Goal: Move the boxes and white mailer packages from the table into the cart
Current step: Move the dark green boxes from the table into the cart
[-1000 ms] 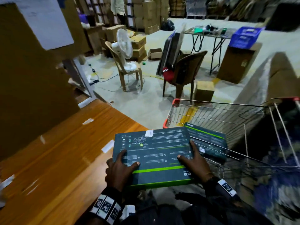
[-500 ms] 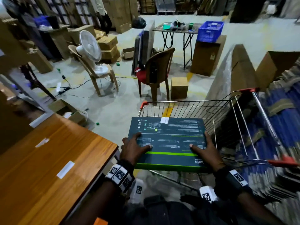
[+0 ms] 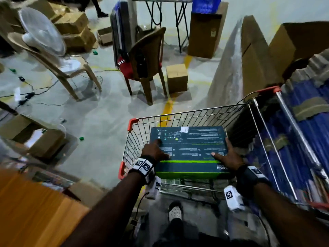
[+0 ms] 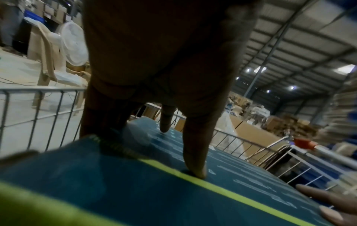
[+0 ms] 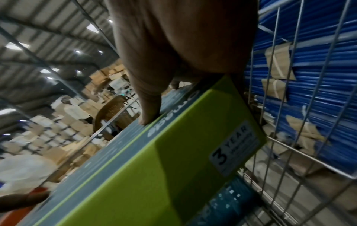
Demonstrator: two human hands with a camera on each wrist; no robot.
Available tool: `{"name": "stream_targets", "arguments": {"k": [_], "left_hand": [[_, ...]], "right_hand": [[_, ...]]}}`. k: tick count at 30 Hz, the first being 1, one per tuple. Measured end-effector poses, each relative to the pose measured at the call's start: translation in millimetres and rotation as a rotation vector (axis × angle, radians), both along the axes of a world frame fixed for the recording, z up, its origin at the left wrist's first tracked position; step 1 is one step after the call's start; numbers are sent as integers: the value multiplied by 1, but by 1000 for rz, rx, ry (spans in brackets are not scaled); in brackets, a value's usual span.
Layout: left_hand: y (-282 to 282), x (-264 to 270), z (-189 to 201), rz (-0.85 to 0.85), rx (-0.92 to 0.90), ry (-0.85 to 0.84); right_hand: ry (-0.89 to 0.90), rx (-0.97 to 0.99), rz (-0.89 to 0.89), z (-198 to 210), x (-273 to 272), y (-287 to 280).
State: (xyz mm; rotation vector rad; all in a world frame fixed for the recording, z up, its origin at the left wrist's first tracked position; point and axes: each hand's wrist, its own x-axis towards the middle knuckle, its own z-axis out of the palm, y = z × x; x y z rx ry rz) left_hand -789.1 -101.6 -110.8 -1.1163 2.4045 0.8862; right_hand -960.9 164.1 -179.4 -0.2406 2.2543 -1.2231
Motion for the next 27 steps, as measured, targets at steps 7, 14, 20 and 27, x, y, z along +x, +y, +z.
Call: {"name": "stream_targets", "arguments": {"k": [7, 14, 20, 27], "left_hand": [[-33, -57, -86, -167, 61, -215], [-41, -79, -151, -145, 112, -330], [-37, -88, -187, -163, 78, -286], [-39, -92, -201, -258, 40, -251]], "right_hand": [[-122, 86, -3, -78, -47, -20], [-262, 70, -4, -185, -63, -13], [-193, 144, 66, -216, -71, -14], [-72, 587, 182, -189, -60, -47]]}}
